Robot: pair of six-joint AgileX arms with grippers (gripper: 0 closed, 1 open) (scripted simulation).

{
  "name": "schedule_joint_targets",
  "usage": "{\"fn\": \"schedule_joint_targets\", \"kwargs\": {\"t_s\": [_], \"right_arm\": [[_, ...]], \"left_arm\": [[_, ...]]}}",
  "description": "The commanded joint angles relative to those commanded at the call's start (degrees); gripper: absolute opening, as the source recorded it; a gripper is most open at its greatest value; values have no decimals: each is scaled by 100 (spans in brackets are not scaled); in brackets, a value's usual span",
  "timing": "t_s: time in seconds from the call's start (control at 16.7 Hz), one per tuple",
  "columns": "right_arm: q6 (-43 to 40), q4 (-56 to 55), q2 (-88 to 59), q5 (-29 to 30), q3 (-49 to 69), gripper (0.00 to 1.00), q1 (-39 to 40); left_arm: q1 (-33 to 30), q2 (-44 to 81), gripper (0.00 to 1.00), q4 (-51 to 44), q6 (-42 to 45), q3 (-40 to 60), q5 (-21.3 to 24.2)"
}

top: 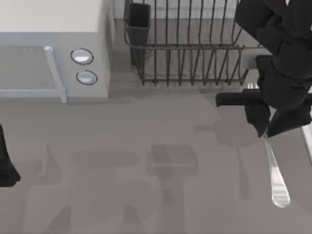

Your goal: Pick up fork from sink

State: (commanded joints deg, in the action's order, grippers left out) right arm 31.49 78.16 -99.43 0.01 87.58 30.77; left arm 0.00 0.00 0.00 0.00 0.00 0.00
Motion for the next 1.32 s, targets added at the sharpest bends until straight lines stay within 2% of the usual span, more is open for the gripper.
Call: {"fn": "schedule_joint_targets", "kwargs": {"t_s": [0.36, 0.84, 1.2, 1.32], "right_arm": [[11, -91, -38, -12, -81, 0, -10], [35, -2138, -362, -1, -1719, 0, 26], [39, -2459, -425, 2, -2034, 0, 33], [39, -2459, -425, 2, -2034, 15, 33]], "left_arm": [[0, 0, 100, 0, 0, 0, 0], [0, 0, 100, 0, 0, 0, 0], [0, 0, 100, 0, 0, 0, 0], [0, 0, 100, 0, 0, 0, 0]]}}
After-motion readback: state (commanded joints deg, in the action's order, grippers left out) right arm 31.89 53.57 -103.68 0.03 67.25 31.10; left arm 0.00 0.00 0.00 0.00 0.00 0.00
